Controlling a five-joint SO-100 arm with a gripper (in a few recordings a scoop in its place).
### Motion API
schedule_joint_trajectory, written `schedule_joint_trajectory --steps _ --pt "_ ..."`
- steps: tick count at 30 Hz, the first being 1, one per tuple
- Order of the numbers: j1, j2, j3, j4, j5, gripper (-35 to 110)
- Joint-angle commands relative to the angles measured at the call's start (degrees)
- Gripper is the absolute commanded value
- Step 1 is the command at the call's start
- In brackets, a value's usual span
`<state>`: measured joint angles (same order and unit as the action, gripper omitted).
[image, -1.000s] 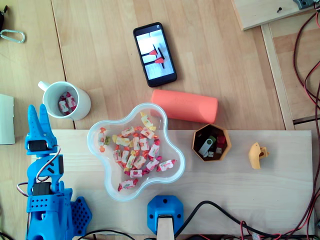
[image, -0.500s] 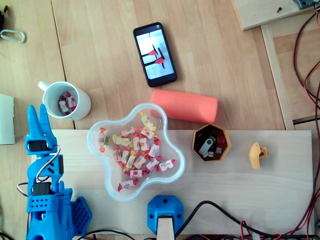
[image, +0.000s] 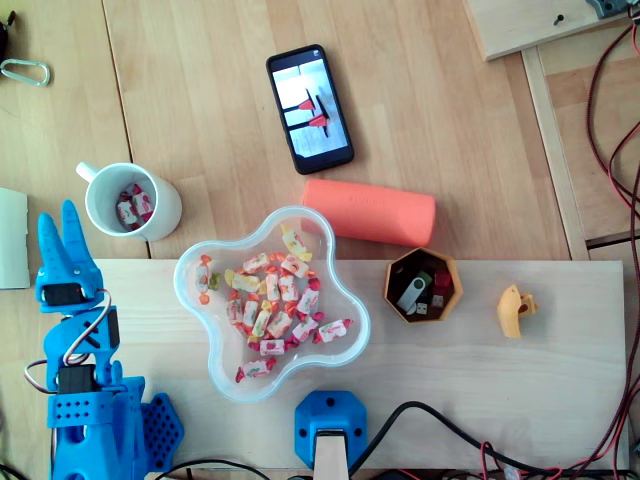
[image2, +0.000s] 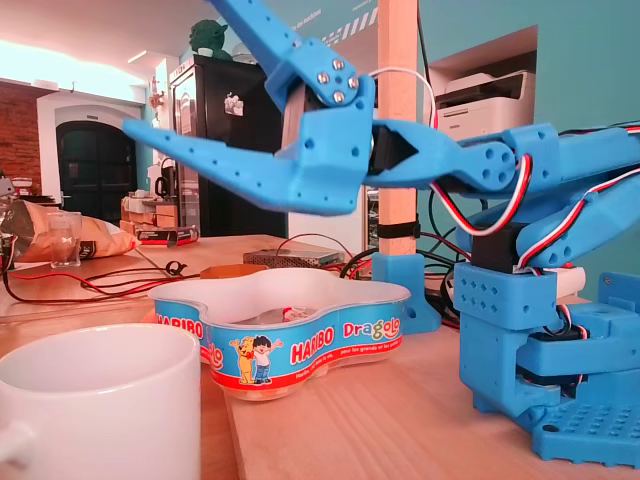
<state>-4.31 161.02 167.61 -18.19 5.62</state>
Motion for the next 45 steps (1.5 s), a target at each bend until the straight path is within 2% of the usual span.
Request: schedule_joint_trajectory --steps 1,8,17,24,29,32,38,45 --pt "-0.5 1.3 -6.9 5.5 0.9 46" --pt "-0.2 1.1 -25.8 31.2 0.9 46" --pt "10.0 1.0 -47.6 71.1 5.4 46" --pt "17.5 1.1 -58.7 93.1 -2.1 46" --pt "28.8 1.1 -61.6 102.0 -9.1 46" --pt "40.0 1.1 -60.6 103.4 -7.6 46" --pt "57.7 1.1 -52.3 104.1 8.1 46" --pt "64.9 1.1 -41.2 102.7 23.0 46"
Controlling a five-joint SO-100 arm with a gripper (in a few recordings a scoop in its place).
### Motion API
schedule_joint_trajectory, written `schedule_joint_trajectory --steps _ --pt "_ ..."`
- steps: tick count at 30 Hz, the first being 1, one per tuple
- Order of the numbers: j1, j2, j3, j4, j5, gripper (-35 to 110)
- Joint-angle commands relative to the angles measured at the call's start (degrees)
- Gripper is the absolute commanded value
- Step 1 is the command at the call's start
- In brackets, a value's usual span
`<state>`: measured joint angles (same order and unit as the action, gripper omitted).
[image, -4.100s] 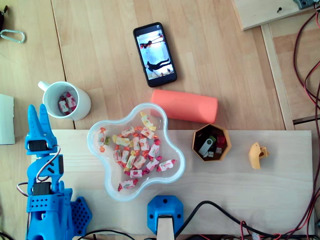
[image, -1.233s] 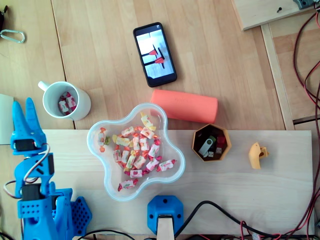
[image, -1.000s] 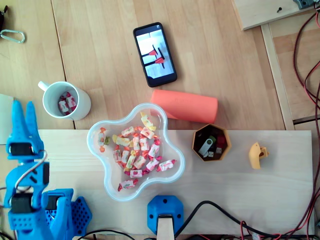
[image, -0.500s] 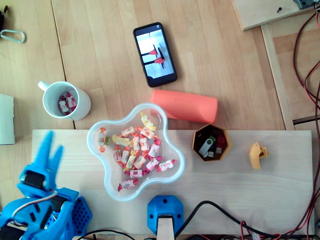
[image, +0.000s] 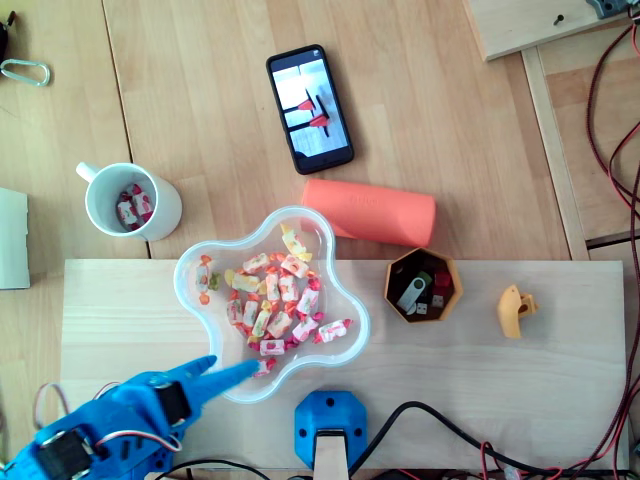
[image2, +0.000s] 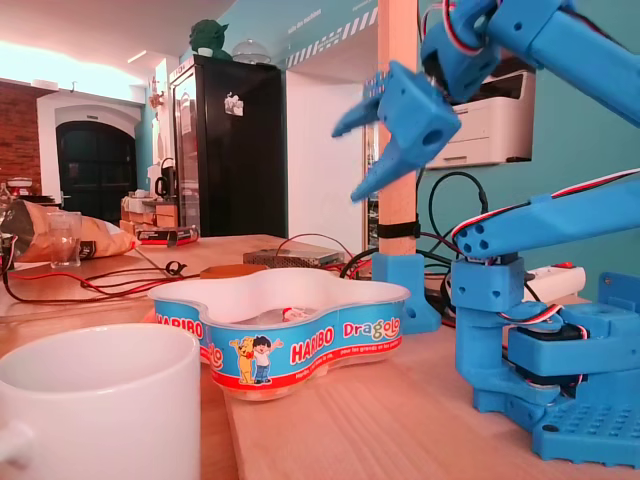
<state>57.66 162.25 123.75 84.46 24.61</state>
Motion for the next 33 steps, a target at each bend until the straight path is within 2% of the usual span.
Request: schedule_joint_trajectory --steps 1,6,10,14,18,21,29,33 --pt "3.2 -0.2 3.6 -0.1 6.0 46" --pt "-0.4 1.1 4.3 -5.4 13.1 46" --pt "-4.3 -2.0 3.6 -13.1 15.1 46" --pt "-5.1 -15.5 0.8 -15.8 14.4 46" --pt "-4.7 -33.7 -10.1 -15.6 14.2 46" --pt "-4.8 -45.4 -21.6 -12.0 11.3 46" --pt "-4.5 -67.0 -46.1 14.8 9.2 46" --pt "-5.4 -70.0 -46.4 12.7 14.7 46"
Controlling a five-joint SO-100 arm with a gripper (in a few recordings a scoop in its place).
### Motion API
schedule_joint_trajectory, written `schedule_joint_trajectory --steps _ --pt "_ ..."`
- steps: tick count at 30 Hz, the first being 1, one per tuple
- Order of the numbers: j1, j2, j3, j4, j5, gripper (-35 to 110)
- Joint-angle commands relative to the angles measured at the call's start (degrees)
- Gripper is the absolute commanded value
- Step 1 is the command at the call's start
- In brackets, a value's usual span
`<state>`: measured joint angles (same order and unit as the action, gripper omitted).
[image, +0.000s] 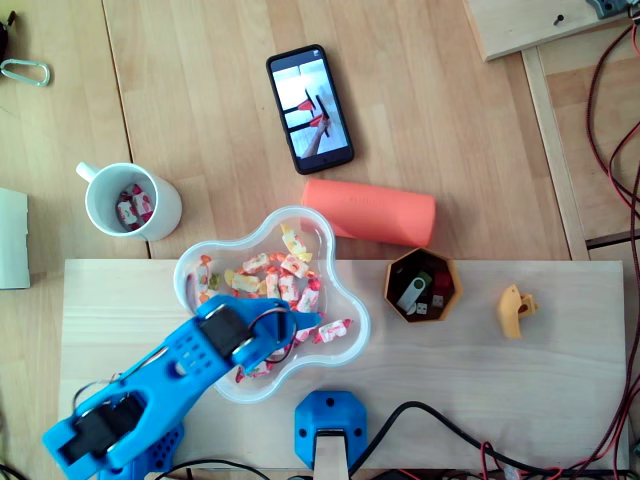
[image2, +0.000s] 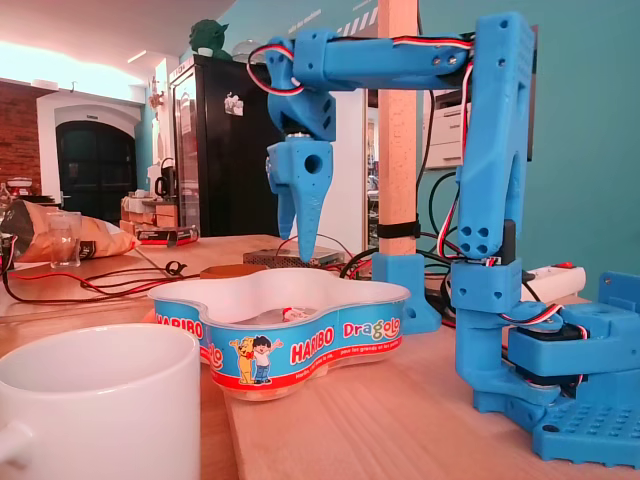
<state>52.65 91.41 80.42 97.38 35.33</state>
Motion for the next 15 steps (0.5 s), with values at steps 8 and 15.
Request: schedule_joint_trajectory --steps 8,15 --pt "0.4 0.4 -2.6 -14.7 30.4 46" --pt "-0.4 -4.7 -2.2 -22.1 51.4 46"
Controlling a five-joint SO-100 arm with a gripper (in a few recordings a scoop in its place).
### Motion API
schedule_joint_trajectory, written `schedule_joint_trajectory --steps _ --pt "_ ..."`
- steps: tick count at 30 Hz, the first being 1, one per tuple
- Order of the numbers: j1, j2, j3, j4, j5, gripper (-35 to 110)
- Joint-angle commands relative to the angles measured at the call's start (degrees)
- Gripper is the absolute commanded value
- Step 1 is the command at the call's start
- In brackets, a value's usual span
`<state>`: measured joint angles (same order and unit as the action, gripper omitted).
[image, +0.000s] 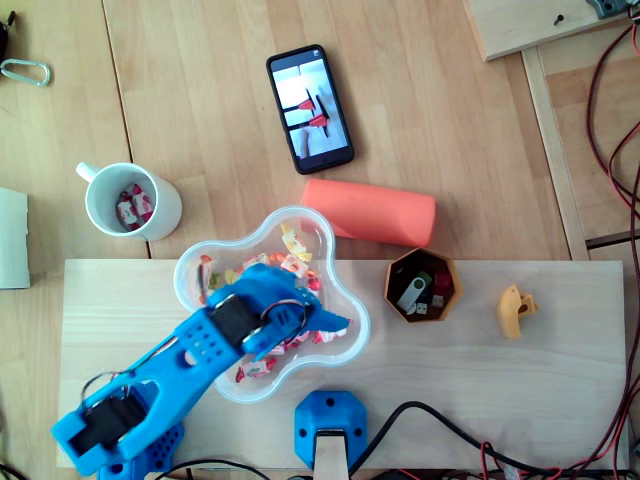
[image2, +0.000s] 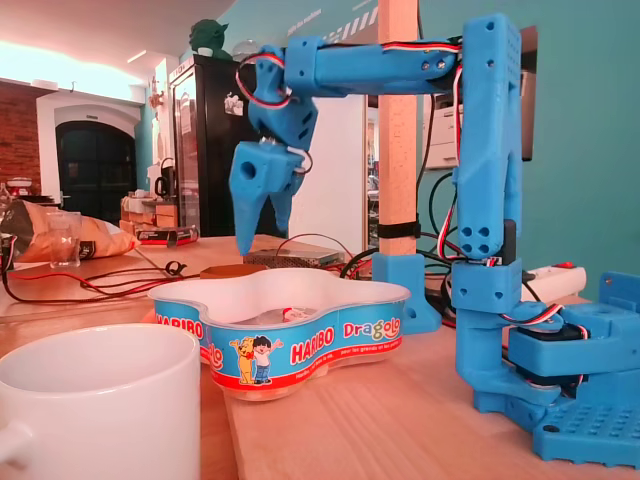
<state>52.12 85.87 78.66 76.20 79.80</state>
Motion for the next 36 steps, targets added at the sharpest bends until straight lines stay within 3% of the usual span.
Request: schedule_joint_trajectory --steps 1,11,19,29,36 --pt "0.1 0.9 0.3 -0.4 9.6 46" --pt "0.0 6.3 12.7 8.1 24.9 46" --pt "0.1 7.3 19.9 7.9 29.8 46" --pt "1.1 3.2 20.8 -7.3 29.0 46" --pt "1.1 3.0 20.9 -8.3 26.5 32"
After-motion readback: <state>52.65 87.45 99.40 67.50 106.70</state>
